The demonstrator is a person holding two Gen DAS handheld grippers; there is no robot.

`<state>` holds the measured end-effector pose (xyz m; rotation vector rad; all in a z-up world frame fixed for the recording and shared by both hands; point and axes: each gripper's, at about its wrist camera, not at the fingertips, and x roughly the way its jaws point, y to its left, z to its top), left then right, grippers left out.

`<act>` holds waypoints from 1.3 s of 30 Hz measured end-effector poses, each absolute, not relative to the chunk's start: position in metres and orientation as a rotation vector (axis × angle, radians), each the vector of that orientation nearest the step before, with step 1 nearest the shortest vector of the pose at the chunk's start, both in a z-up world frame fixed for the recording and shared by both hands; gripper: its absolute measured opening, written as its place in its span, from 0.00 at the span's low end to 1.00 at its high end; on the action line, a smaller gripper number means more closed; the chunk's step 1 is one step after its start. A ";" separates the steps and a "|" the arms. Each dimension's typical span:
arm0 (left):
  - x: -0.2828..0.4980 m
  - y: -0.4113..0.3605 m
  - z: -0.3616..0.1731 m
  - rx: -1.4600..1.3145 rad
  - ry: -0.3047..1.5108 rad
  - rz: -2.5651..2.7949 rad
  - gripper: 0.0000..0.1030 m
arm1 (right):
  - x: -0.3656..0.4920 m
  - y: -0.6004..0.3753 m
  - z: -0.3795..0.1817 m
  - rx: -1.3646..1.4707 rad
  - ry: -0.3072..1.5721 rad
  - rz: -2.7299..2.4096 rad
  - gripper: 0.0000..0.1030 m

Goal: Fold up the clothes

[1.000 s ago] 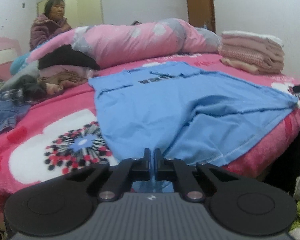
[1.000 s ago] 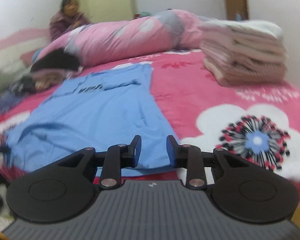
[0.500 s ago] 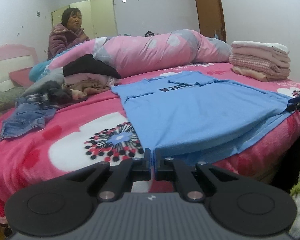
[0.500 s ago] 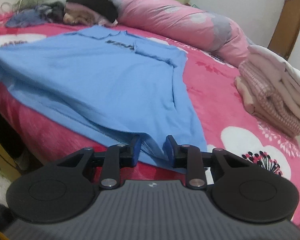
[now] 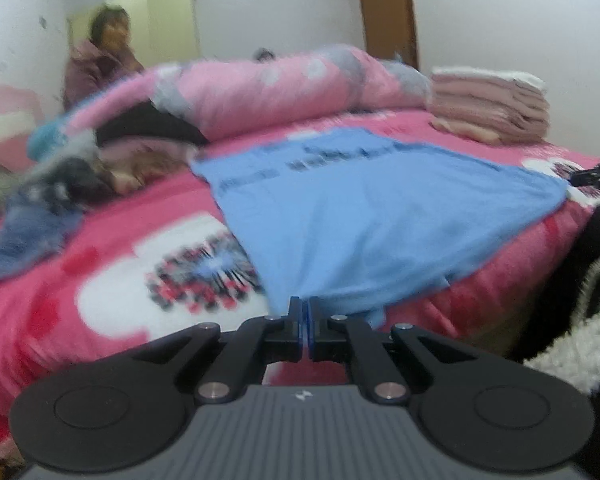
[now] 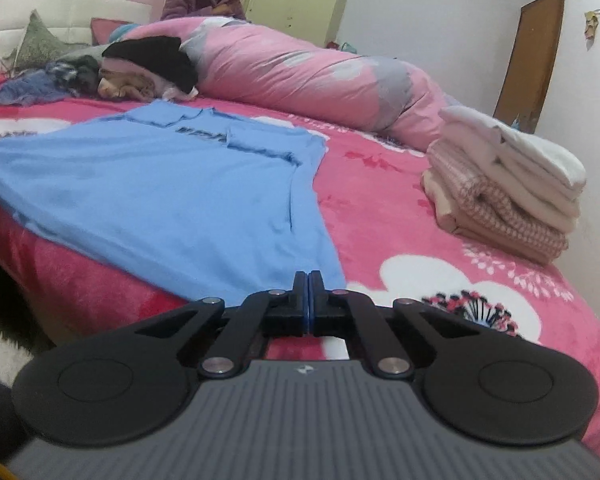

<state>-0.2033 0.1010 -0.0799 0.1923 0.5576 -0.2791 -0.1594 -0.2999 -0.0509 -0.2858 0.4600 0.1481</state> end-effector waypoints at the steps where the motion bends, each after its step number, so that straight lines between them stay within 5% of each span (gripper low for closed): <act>1: -0.204 0.102 -0.083 0.178 0.592 -0.309 0.04 | -0.159 -0.303 -0.054 -0.279 0.478 0.147 0.00; 4: -0.206 0.108 -0.091 0.127 0.663 -0.356 0.19 | -0.159 -0.315 -0.058 -0.208 0.501 0.124 0.00; 6: -0.208 0.114 -0.095 0.084 0.690 -0.350 0.38 | -0.160 -0.324 -0.056 -0.151 0.501 0.109 0.01; 14: -0.191 0.132 -0.088 -0.079 0.641 -0.235 0.54 | -0.141 -0.323 -0.043 -0.019 0.477 0.195 0.03; 22: -0.181 0.100 -0.098 0.118 0.650 -0.195 0.52 | -0.135 -0.322 -0.040 0.119 0.496 0.222 0.15; 27: -0.180 0.097 -0.100 0.152 0.620 -0.173 0.11 | -0.129 -0.263 -0.035 0.021 0.481 0.542 0.17; 29: -0.182 0.097 -0.100 0.188 0.602 -0.163 0.04 | -0.122 -0.235 -0.035 -0.042 0.476 0.627 0.17; 34: -0.215 0.090 -0.069 0.404 0.487 -0.288 0.02 | -0.107 -0.203 -0.033 -0.092 0.490 0.682 0.17; 39: -0.207 0.092 -0.084 0.503 0.622 -0.447 0.08 | -0.098 -0.225 -0.030 -0.041 0.494 0.593 0.17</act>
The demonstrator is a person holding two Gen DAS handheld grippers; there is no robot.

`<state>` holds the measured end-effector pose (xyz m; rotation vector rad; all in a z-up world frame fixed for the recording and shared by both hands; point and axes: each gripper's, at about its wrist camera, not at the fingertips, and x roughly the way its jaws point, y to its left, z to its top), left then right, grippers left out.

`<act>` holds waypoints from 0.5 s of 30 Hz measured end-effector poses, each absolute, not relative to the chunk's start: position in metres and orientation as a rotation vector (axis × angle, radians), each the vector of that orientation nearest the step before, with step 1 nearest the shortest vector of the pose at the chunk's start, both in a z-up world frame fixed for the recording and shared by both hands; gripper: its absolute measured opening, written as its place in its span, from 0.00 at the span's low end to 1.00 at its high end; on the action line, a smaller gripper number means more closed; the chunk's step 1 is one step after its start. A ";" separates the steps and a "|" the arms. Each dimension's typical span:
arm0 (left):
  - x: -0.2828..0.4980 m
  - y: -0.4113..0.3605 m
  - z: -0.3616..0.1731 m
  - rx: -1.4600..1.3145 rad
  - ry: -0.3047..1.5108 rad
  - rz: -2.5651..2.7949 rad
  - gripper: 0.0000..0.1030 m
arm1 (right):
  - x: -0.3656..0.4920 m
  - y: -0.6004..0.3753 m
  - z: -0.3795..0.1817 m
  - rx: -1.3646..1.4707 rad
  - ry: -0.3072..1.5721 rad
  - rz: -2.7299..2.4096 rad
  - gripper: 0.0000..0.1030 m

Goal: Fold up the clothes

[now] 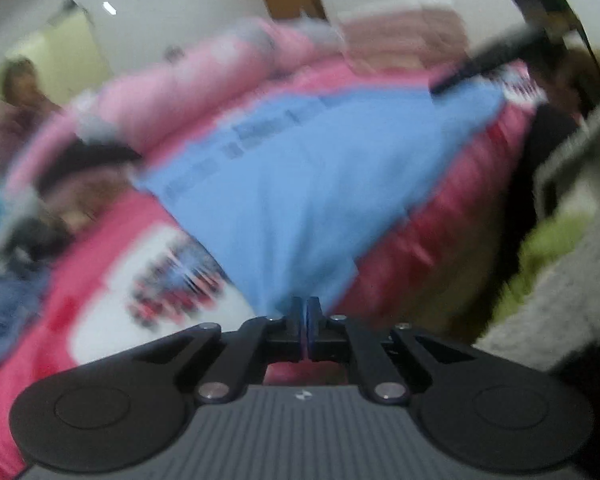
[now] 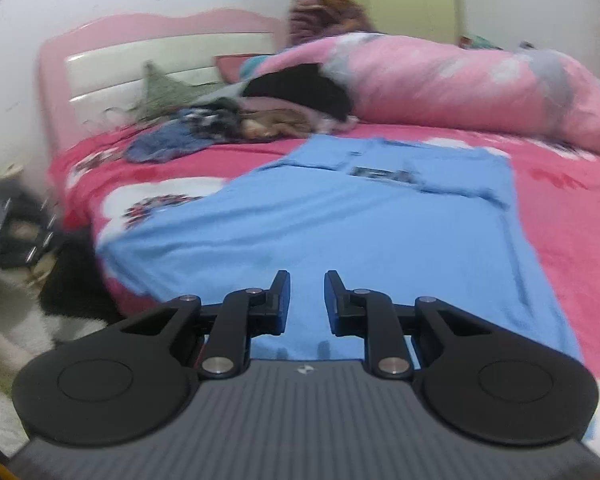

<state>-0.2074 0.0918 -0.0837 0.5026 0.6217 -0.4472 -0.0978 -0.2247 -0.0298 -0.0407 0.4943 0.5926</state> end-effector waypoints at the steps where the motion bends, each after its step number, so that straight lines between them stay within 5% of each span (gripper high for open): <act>1: -0.205 0.094 -0.087 0.476 0.638 -0.451 0.10 | -0.096 -0.233 -0.031 -0.015 0.506 0.556 0.17; 4: -0.200 0.107 -0.087 0.348 0.665 -0.440 0.19 | -0.095 -0.266 -0.034 0.084 0.529 0.456 0.18; 6: -0.195 0.125 -0.084 0.218 0.676 -0.416 0.43 | -0.095 -0.292 -0.037 0.172 0.541 0.381 0.26; 10: -0.179 0.166 -0.081 -0.091 0.698 -0.365 0.48 | -0.081 -0.345 -0.048 0.382 0.590 0.261 0.39; 15: -0.150 0.194 -0.081 -0.418 0.718 -0.338 0.53 | -0.045 -0.380 -0.067 0.527 0.684 0.225 0.40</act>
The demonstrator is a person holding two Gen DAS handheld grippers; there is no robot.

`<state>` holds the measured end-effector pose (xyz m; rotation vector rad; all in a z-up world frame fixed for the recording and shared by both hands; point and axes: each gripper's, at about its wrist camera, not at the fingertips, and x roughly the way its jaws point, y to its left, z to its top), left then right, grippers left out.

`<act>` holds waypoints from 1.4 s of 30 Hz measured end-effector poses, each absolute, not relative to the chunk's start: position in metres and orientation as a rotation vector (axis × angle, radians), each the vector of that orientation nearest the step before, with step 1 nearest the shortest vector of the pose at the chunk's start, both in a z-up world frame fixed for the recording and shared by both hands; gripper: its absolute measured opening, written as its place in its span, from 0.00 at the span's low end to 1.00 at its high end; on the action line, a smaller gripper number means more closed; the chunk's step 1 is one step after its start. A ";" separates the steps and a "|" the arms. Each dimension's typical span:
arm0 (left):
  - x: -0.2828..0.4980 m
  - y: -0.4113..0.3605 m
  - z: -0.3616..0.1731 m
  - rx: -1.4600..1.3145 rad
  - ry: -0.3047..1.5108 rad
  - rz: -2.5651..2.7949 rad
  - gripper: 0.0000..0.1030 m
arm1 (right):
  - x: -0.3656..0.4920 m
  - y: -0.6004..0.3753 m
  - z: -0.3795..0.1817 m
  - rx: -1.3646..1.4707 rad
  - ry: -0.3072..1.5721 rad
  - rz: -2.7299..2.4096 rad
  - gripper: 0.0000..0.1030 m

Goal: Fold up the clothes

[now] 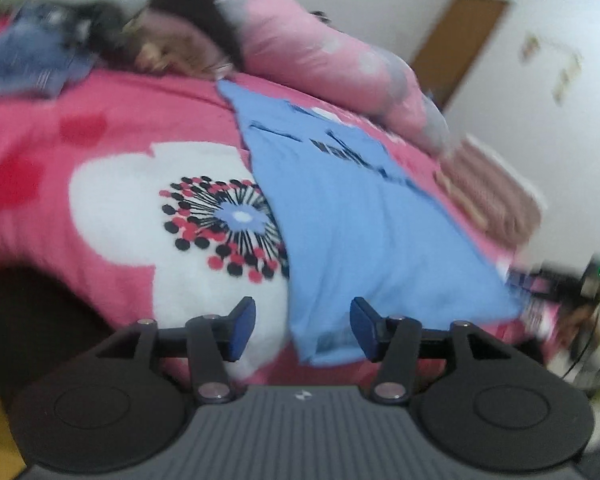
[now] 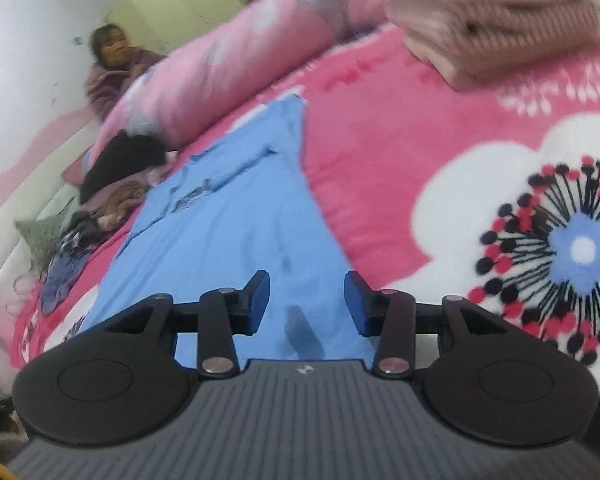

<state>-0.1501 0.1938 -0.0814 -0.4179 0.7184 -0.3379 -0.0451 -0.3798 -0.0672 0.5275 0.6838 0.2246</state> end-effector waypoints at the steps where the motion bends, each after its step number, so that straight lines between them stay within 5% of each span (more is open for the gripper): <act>1: -0.143 0.193 -0.082 -0.443 0.730 -0.333 0.53 | -0.038 -0.383 -0.070 0.534 0.691 0.220 0.40; 12: -0.119 0.160 -0.107 -0.421 0.844 -0.350 0.50 | -0.059 -0.394 -0.079 0.534 0.735 0.334 0.38; 21: -0.119 0.155 -0.112 -0.406 0.866 -0.317 0.47 | -0.052 -0.395 -0.082 0.603 0.751 0.336 0.21; 23: -0.120 0.151 -0.111 -0.380 0.872 -0.312 0.47 | -0.055 -0.391 -0.080 0.589 0.755 0.349 0.10; 29: -0.119 0.148 -0.113 -0.384 0.884 -0.295 0.46 | -0.057 -0.387 -0.086 0.628 0.747 0.344 0.05; 35: -0.124 0.180 -0.118 -0.698 0.840 -0.315 0.54 | -0.059 -0.385 -0.087 0.670 0.733 0.347 0.06; 37: -0.122 0.186 -0.122 -0.756 0.837 -0.307 0.47 | -0.060 -0.387 -0.088 0.688 0.730 0.345 0.06; 39: -0.119 0.188 -0.125 -0.772 0.845 -0.296 0.24 | -0.060 -0.387 -0.089 0.701 0.726 0.345 0.06; 42: -0.117 0.182 -0.125 -0.734 0.858 -0.303 0.18 | -0.062 -0.385 -0.088 0.706 0.707 0.363 0.04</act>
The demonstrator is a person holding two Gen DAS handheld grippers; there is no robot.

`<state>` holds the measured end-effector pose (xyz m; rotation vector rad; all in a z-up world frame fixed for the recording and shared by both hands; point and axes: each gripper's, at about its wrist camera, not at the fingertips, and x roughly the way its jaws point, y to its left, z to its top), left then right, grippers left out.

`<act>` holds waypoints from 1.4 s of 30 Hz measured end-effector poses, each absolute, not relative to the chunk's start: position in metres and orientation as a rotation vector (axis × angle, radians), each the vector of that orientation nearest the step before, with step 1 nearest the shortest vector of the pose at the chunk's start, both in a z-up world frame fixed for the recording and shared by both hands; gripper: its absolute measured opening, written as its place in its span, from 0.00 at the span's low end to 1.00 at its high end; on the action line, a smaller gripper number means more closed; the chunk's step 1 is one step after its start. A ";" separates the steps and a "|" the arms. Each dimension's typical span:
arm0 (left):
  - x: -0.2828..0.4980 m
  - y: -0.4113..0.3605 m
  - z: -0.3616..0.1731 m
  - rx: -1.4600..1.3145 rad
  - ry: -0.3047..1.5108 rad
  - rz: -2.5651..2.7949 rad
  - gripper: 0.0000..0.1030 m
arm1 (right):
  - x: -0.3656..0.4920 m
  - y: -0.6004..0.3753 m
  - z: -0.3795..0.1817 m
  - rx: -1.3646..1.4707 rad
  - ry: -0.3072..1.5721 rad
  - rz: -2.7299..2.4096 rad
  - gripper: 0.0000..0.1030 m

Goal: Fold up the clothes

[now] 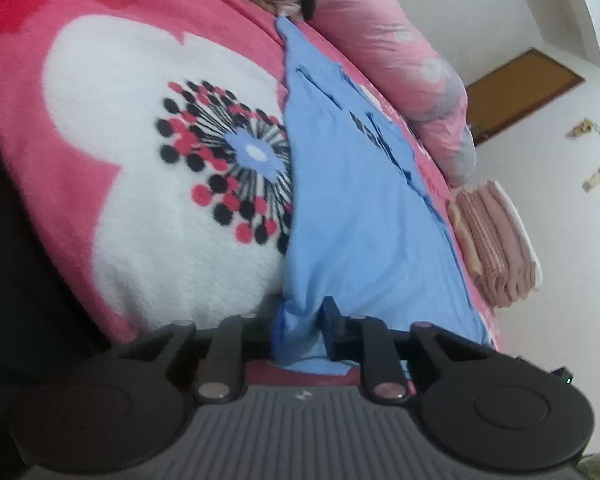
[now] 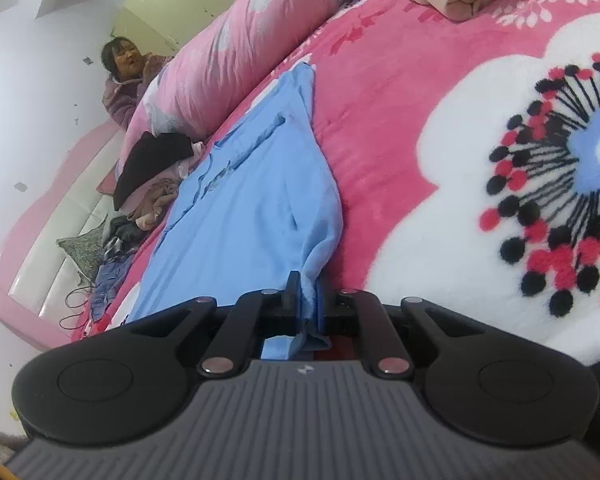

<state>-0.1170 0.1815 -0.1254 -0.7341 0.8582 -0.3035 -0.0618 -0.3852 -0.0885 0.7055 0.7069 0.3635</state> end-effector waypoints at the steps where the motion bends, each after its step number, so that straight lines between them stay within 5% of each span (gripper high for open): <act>1: -0.117 0.179 -0.124 -0.719 0.860 -0.311 0.18 | -0.062 -0.384 -0.088 0.707 0.698 0.375 0.03; 4: -0.116 0.171 -0.121 -0.679 0.863 -0.328 0.14 | -0.064 -0.381 -0.084 0.709 0.668 0.389 0.03; 5: -0.117 0.170 -0.118 -0.665 0.855 -0.331 0.05 | -0.066 -0.382 -0.082 0.720 0.647 0.387 0.03; 14: -0.146 0.183 -0.054 -0.611 0.683 -0.380 0.03 | -0.100 -0.412 -0.053 0.872 0.421 0.426 0.02; 26: -0.210 0.191 -0.019 -0.572 0.573 -0.407 0.01 | -0.160 -0.404 -0.040 0.917 0.342 0.497 0.02; 28: -0.207 0.194 -0.033 -0.596 0.619 -0.389 0.03 | -0.159 -0.405 -0.046 0.916 0.357 0.469 0.02; 30: -0.200 0.196 -0.049 -0.602 0.674 -0.331 0.19 | -0.156 -0.407 -0.053 0.926 0.375 0.436 0.02; 34: -0.190 0.193 -0.072 -0.555 0.725 -0.267 0.31 | -0.146 -0.415 -0.066 0.952 0.398 0.391 0.02; 36: -0.185 0.188 -0.076 -0.513 0.713 -0.266 0.50 | -0.142 -0.417 -0.070 0.959 0.408 0.383 0.03; 42: -0.155 0.170 -0.095 -0.452 0.738 -0.260 0.51 | -0.134 -0.419 -0.075 0.973 0.419 0.379 0.03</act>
